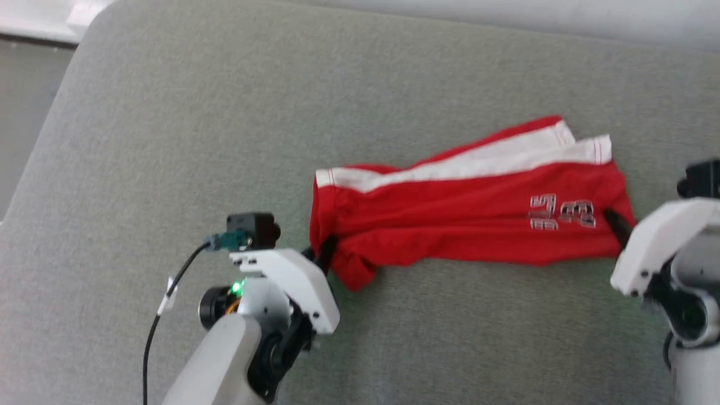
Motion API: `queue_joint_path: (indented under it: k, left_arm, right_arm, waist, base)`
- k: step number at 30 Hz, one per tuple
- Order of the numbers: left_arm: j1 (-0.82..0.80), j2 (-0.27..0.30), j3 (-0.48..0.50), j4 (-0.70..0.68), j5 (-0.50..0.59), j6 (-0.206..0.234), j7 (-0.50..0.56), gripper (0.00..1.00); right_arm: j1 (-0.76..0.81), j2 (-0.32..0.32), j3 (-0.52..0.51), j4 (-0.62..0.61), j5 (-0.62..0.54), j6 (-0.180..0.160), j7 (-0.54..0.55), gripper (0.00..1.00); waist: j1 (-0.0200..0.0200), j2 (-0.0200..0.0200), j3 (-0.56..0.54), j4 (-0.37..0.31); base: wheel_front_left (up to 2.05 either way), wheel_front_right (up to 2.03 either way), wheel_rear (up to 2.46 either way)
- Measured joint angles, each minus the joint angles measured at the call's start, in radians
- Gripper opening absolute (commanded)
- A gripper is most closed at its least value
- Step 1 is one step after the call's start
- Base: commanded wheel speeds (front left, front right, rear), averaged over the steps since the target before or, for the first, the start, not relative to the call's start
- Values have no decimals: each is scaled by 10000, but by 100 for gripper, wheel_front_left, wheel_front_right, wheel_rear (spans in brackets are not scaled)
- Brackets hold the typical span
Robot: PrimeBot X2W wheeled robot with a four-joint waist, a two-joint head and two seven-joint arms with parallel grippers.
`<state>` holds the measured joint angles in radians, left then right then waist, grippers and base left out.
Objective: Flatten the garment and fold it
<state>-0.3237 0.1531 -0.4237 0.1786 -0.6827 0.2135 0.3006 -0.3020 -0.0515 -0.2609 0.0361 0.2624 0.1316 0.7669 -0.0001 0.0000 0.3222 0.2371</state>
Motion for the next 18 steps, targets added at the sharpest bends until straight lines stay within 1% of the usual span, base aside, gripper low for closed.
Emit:
queue_joint_path:
  k: [3,9,18]
  left_arm:
    - [474,167,-6,-378,-107,25,188,0]
    - [1479,543,56,-1377,-263,240,441,0]
    - [2922,1003,226,-2644,-552,529,560,0]
  right_arm:
    - [732,19,-35,-301,531,0,-263,0]
    - [2080,31,44,-863,1471,0,-685,0]
    - [3419,31,353,-1549,2205,0,-991,0]
  waist:
    - [0,0,-238,-224]
    - [-1,0,-643,-666]
    - [-2,0,-1121,-1020]
  base:
    - [0,0,0]
    - [0,0,0]
    - [0,0,0]
